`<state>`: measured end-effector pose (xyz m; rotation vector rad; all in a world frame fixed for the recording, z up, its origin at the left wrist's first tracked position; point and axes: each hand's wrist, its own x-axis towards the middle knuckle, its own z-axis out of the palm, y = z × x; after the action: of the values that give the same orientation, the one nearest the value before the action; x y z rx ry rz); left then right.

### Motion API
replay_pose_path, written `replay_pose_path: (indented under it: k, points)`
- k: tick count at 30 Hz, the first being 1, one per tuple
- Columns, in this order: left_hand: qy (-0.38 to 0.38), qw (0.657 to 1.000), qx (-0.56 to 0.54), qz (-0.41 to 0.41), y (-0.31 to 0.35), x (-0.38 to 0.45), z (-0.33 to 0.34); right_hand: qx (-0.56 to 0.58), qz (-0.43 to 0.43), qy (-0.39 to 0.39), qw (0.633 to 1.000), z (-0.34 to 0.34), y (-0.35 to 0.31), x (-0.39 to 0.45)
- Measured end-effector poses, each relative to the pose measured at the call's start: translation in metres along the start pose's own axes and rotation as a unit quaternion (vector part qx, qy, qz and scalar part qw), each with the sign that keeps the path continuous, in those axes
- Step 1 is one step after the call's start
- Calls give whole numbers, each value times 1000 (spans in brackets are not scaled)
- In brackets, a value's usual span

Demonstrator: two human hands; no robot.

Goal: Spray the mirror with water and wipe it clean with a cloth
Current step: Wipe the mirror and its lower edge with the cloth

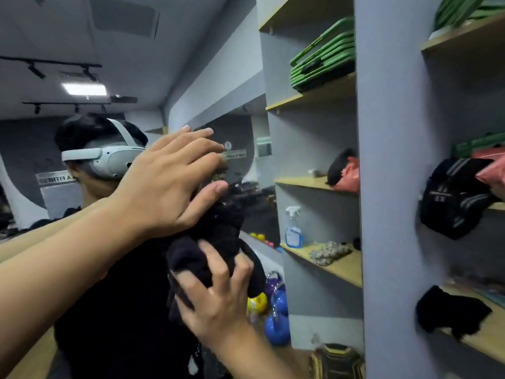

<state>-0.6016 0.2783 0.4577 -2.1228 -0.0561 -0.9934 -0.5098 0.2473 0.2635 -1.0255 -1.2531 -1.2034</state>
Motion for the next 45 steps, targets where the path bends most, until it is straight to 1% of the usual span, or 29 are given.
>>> replay_pose_path:
  k: [3, 4, 6, 8, 10, 14, 16, 18, 20, 22, 23, 24, 28, 30, 32, 34, 35, 37, 40, 42, 43, 45]
  points:
    - [-14, 998, 51, 20, -4, -6, 10, 14, -75, 10, 997, -3, 24, -9]
    - [-11, 998, 58, 24, -4, -6, 11, 10, -83, 10, 996, -5, 36, -11]
    - [0, 997, 65, 29, -4, -5, 12, -8, -67, 7, 998, -11, 65, -15]
    - [1, 996, 82, 29, -3, -6, 13, -27, -5, 15, 1000, -19, 102, -18]
    - [-1, 995, 96, 32, -1, -6, 14, -40, 85, 29, 995, -29, 144, -14]
    - [11, 994, 103, 38, -1, -5, 15, -52, 273, 41, 960, -51, 208, 4]
    - [17, 994, 105, 36, 0, -5, 15, -55, 329, 45, 942, -55, 220, 14]
    - [12, 994, 106, 31, 0, -5, 15, -61, 367, 69, 926, -55, 223, 25]
    - [2, 994, 109, 27, -1, -5, 15, -61, 427, 106, 896, -52, 219, 39]
    - [1, 994, 109, 27, -1, -4, 15, -57, 478, 118, 869, -47, 207, 56]
    - [0, 994, 110, 27, 0, -4, 15, -57, 476, 119, 869, -43, 196, 63]
    - [-1, 993, 111, 27, 0, -4, 15, -57, 456, 117, 881, -39, 184, 68]
    - [3, 996, 87, 8, 2, -3, 13, -23, 315, 74, 946, -24, 116, 78]
    - [9, 998, 70, 3, 2, -2, 13, -1, 223, 43, 974, -18, 78, 68]
    - [12, 998, 59, 5, 1, -3, 13, -4, 96, 9, 995, -12, 50, 45]
    - [13, 998, 53, 12, 1, -5, 12, 8, -13, -8, 1000, -9, 47, 22]
    - [11, 998, 56, 17, 0, -5, 13, 18, -52, -13, 998, -10, 54, 15]
    - [12, 997, 75, 24, 0, -5, 14, 28, -99, -15, 995, -15, 79, 10]
    - [17, 994, 105, 32, 0, -5, 18, 4, -96, -26, 995, -24, 119, 13]
    - [20, 993, 111, 31, 0, -6, 18, -10, -61, -24, 998, -31, 150, 18]
    - [20, 993, 114, 31, 0, -6, 18, -14, -24, -16, 999, -35, 167, 22]
    - [10, 992, 120, 29, 0, -6, 17, -22, 94, 14, 995, -42, 198, 29]
